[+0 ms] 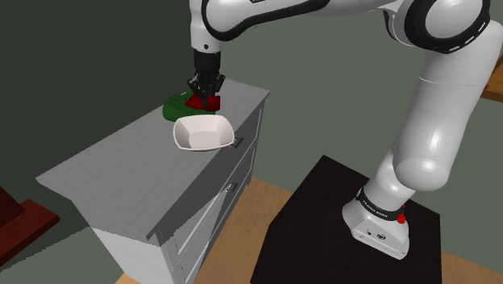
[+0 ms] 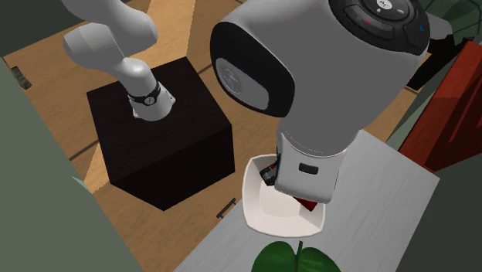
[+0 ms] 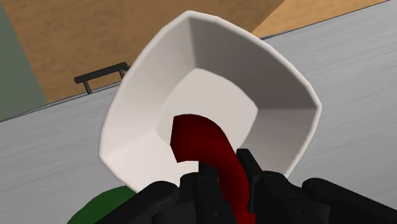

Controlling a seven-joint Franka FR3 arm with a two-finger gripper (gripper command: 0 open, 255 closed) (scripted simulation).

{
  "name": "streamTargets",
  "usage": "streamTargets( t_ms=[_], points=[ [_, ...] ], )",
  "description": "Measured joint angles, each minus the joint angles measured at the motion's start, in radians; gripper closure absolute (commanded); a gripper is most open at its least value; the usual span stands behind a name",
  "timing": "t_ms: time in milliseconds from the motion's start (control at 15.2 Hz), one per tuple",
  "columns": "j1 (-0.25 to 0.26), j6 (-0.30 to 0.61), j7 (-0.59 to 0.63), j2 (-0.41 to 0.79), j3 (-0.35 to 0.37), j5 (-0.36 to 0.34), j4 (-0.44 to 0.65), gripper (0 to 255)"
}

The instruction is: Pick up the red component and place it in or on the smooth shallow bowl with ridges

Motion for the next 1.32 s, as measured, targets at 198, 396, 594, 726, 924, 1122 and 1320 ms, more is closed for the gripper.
streamTargets(
  t_ms=[198, 396, 594, 726, 924, 1122, 1320],
  points=[
    [-0.002, 0.033, -0.004, 0.013, -0.003, -0.004, -0.021, 255],
    [-0.002, 0.069, -0.002, 0.018, -0.003, -0.006, -0.052, 255],
    [-0.001, 0.104, -0.001, 0.03, -0.005, -0.01, -0.076, 255],
    [-0.001, 0.131, 0.001, 0.039, -0.006, -0.013, -0.095, 255],
    [0.001, 0.171, 0.005, 0.053, -0.007, -0.019, -0.121, 255],
    [0.0, 0.179, 0.004, 0.059, -0.009, -0.021, -0.123, 255],
    [0.001, 0.181, 0.004, 0.06, -0.009, -0.021, -0.124, 255]
  ],
)
